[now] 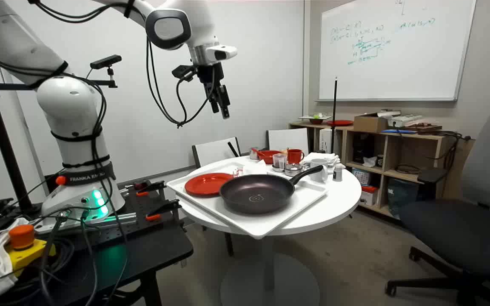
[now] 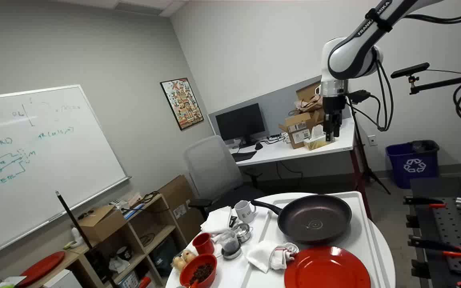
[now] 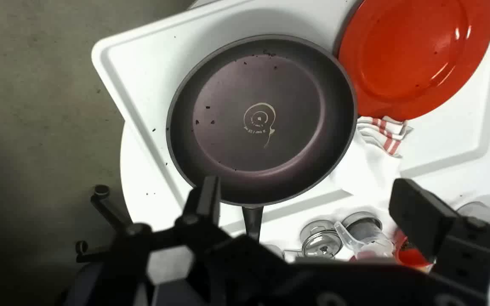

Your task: Pick up the cloth from the table and wipe the red plate

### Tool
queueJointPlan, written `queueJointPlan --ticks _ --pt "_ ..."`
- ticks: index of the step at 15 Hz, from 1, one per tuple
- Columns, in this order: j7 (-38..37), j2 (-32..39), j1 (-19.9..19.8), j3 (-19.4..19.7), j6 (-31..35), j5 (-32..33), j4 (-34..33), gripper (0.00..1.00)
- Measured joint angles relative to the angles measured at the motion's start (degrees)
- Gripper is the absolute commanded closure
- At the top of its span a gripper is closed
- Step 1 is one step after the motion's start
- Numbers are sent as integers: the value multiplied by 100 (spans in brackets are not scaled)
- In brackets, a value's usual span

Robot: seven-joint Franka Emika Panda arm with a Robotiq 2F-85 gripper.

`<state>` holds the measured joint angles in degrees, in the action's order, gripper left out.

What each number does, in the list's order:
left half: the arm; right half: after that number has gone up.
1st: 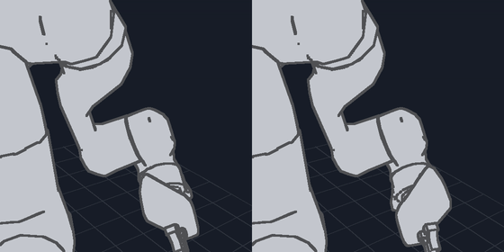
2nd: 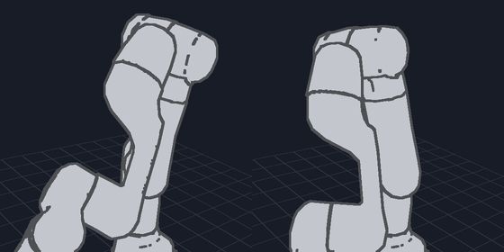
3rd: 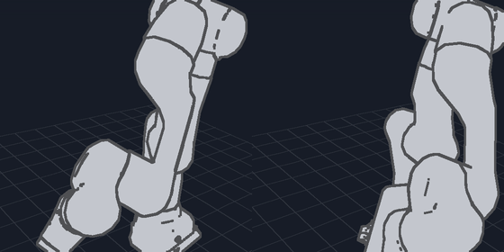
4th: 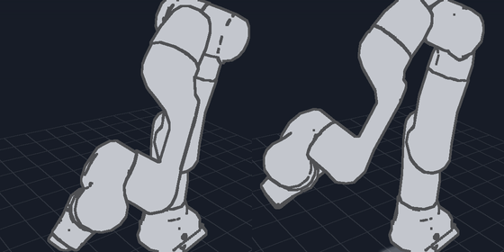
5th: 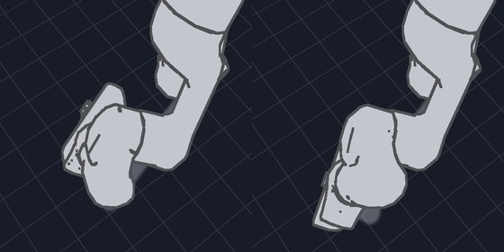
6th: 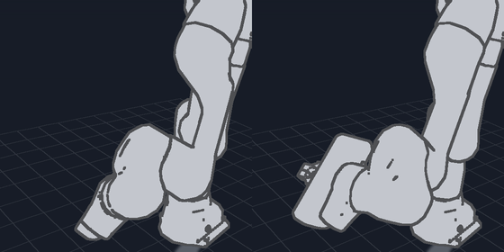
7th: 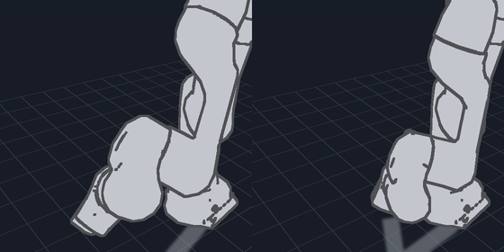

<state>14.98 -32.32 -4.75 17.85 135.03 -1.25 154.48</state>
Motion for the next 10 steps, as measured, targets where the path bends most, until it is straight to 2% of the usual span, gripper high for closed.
queueJointPlan --ticks 10 --pt "4 3 -4 -57 19 -25 0 0"
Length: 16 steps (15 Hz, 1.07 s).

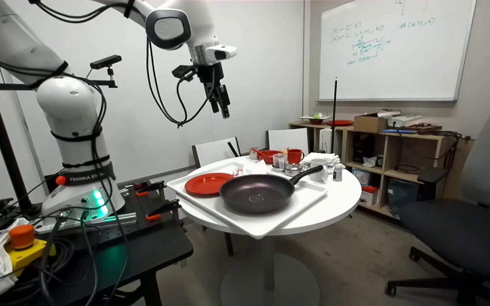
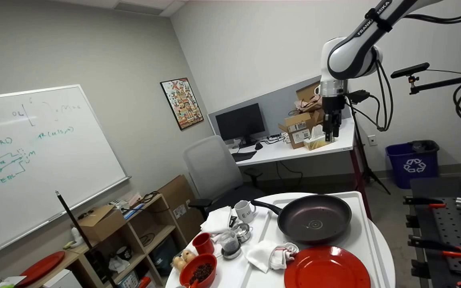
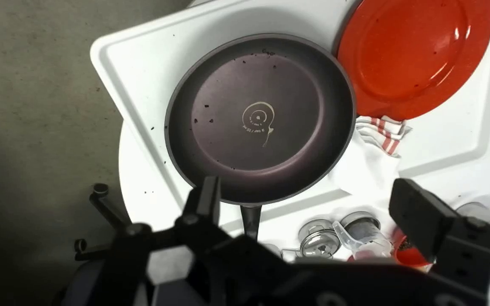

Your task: Pick up the cloth from the table and wipe the red plate

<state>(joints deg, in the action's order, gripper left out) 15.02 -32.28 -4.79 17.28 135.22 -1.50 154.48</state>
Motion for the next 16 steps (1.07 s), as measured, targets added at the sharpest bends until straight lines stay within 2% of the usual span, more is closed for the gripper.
queueJointPlan --ticks 4,8,13,16 --pt "22 157 216 -173 222 -152 -27 0" --pt "-148 705 529 -582 699 -274 -221 0" --pt "-894 1735 663 -1388 1097 -190 -893 0" --pt "-1696 2416 638 -1820 1115 302 -1484 0"
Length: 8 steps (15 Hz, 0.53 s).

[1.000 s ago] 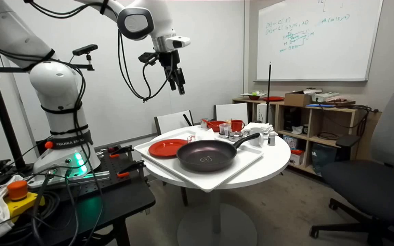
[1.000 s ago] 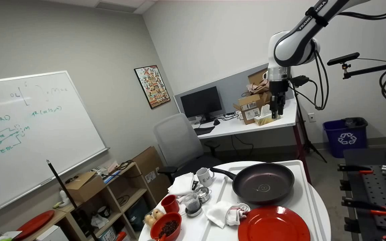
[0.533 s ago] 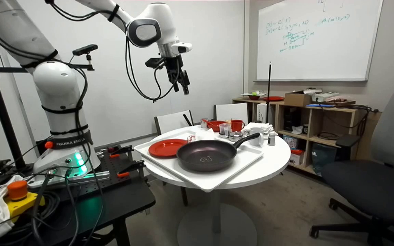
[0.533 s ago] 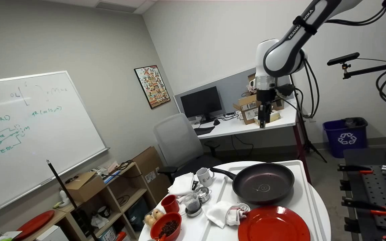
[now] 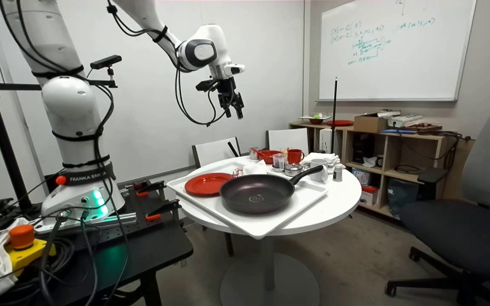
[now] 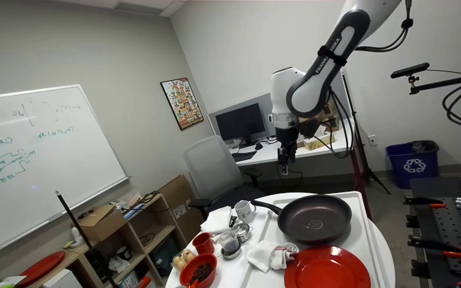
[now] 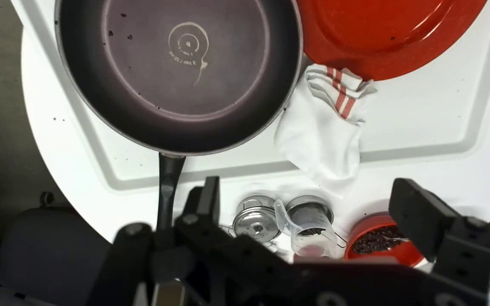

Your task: Pick up the cloth from the table and wipe the red plate

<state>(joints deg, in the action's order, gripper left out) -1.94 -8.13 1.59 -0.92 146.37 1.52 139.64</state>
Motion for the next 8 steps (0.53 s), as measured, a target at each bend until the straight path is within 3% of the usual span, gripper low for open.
queueJointPlan --ticks 3,8 --pt "-886 716 -1 -231 -81 728 -664 0" --pt "-1941 1915 201 -225 -491 1608 -1763 0"
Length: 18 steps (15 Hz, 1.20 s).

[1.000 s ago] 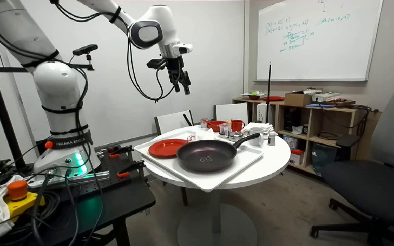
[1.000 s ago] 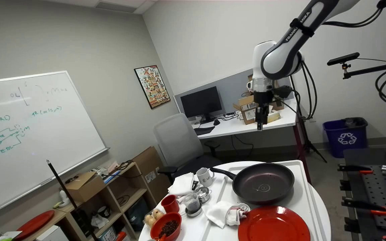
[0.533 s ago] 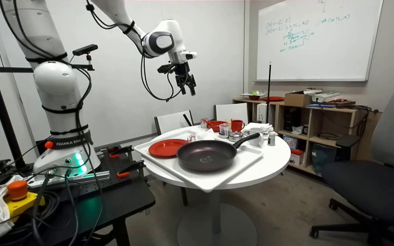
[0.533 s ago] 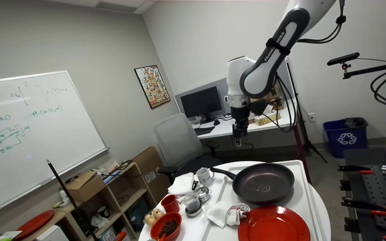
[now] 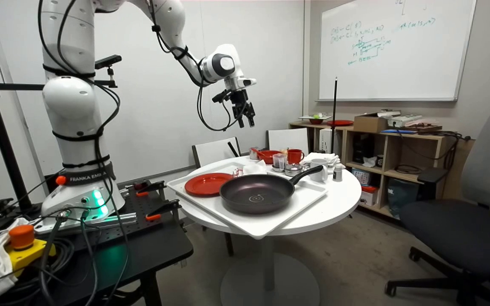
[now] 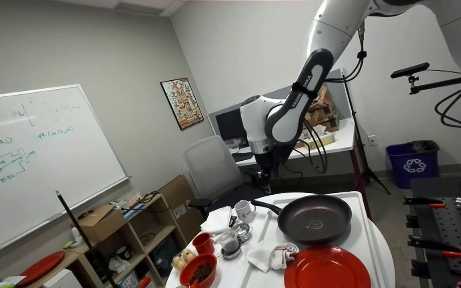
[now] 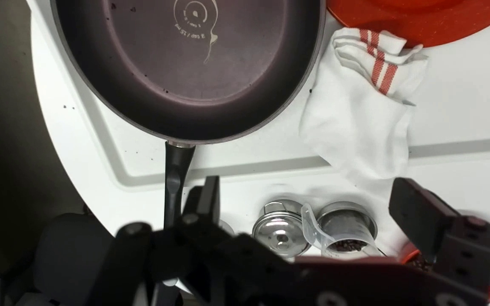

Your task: Pick up the cloth from the table and wipe the red plate

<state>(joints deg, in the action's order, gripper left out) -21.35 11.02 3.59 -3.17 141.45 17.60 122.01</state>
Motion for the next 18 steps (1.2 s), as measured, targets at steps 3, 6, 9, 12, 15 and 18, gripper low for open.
queueJointPlan --ticks 3,6,9,12,15,18 --pt "-72 668 167 41 -113 -12 -548 0" --pt "-23 1254 293 42 -114 -93 -975 0" --pt "130 1716 373 42 -114 -252 -1270 0" --pt "449 2070 388 43 -111 -366 -1491 0" --pt "872 2347 386 42 -111 -448 -1668 0" --pt "1288 2608 385 39 -111 -471 -1807 0"
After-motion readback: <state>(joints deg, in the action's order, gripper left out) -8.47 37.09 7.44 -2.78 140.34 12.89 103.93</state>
